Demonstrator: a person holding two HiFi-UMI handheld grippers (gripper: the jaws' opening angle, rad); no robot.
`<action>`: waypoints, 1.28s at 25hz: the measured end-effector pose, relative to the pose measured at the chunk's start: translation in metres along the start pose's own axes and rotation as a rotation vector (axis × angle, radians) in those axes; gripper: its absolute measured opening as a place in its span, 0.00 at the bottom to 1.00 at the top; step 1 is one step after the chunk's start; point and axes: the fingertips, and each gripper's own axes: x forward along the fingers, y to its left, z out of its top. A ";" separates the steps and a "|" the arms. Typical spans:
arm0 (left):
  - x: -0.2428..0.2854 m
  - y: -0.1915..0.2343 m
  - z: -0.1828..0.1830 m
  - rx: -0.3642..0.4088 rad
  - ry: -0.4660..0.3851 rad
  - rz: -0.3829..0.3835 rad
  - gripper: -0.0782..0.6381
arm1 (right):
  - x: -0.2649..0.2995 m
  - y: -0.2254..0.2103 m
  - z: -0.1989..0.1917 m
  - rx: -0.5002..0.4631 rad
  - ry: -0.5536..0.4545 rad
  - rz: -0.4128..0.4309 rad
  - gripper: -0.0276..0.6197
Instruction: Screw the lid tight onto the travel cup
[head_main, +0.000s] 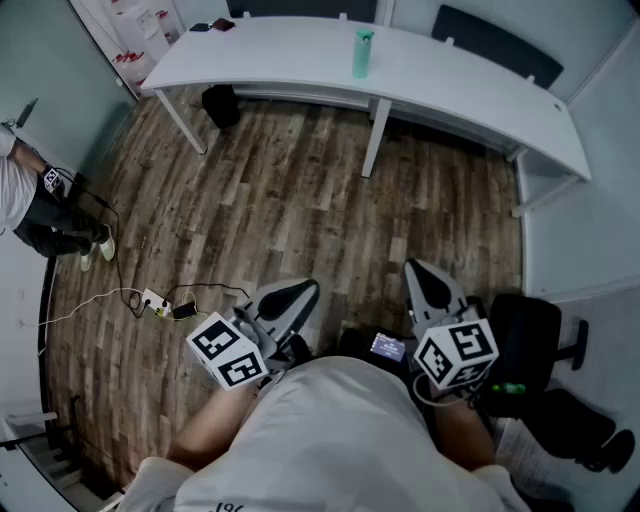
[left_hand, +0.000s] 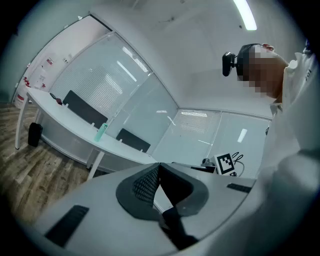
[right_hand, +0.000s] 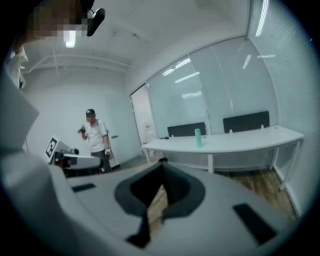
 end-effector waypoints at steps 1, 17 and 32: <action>0.000 0.000 0.000 0.001 0.000 0.000 0.14 | -0.001 -0.001 0.000 -0.001 -0.001 -0.002 0.08; 0.000 -0.005 -0.004 0.014 0.001 0.009 0.15 | -0.005 -0.005 -0.001 0.018 -0.007 0.005 0.08; 0.012 -0.006 -0.004 0.026 -0.019 0.042 0.22 | -0.003 -0.026 -0.001 0.020 0.001 0.035 0.22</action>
